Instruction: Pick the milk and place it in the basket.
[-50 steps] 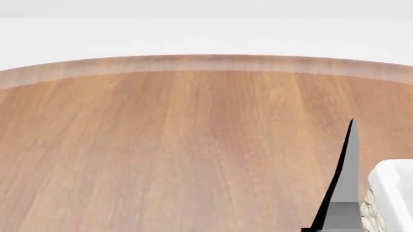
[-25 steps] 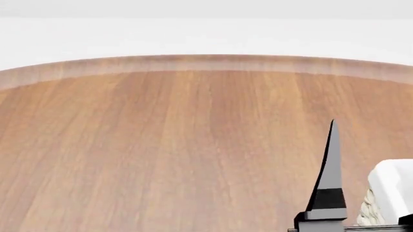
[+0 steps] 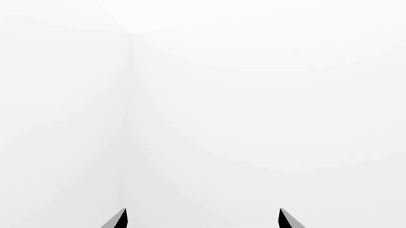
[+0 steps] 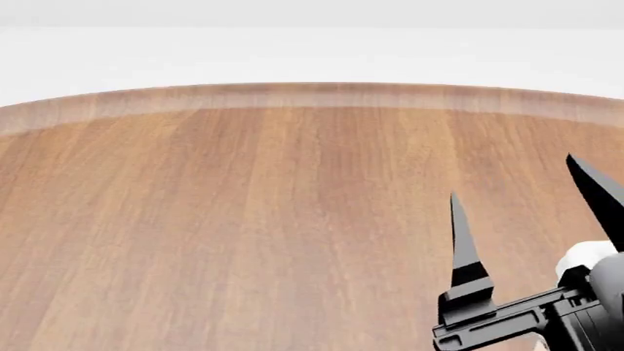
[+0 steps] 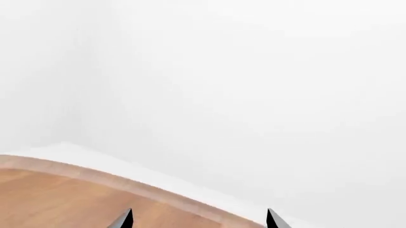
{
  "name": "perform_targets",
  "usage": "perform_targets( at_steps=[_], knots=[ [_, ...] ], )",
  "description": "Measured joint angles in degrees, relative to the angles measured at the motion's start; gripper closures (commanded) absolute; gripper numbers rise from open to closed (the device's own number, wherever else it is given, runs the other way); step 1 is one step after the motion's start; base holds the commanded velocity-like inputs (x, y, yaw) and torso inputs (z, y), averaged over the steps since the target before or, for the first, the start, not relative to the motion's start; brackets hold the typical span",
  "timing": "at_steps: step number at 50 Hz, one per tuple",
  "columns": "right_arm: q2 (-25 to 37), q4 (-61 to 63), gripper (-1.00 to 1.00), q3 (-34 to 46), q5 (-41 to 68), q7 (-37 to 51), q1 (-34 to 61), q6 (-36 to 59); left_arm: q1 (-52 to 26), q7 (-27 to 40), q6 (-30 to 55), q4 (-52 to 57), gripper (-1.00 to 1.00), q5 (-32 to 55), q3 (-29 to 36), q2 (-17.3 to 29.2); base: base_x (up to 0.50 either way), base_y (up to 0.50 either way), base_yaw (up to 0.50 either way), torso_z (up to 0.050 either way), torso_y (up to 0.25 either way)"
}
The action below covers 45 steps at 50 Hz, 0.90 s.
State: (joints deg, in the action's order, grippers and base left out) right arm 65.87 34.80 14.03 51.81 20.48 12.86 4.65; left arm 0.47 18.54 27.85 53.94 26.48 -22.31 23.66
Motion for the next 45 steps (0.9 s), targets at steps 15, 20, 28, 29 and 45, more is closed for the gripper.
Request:
perform_targets(
  at_steps=[15,20,28,29,45],
  knots=[
    [-3.3,-9.09,-1.0,8.8,-1.46,-16.7,9.8,6.77,-0.24,0.62,0.22,0.05,-1.0,0.33,0.31,0.59,0.0,0.0,0.0,0.0,0.0],
    [-4.37,-11.64,-1.0,11.6,-2.05,-22.21,11.86,8.4,-0.22,0.77,0.17,0.03,-1.0,0.33,0.46,0.74,0.0,0.0,0.0,0.0,0.0],
    [-5.58,-14.6,-1.0,15.68,-3.26,-30.19,14.12,10.4,-0.14,0.98,-0.03,-0.09,-1.0,0.23,0.84,0.87,0.0,0.0,0.0,0.0,0.0],
    [-5.67,-14.82,-1.0,16.15,-3.44,-31.11,14.28,10.54,-0.13,1.0,-0.06,-0.1,-1.0,0.21,0.9,0.89,0.0,0.0,0.0,0.0,0.0],
    [-5.97,-15.76,-1.0,21.33,-5.56,-41.1,14.67,11.24,0.02,1.43,-0.3,-0.12,-1.0,0.31,1.33,1.26,0.0,0.0,0.0,0.0,0.0]
  ],
)
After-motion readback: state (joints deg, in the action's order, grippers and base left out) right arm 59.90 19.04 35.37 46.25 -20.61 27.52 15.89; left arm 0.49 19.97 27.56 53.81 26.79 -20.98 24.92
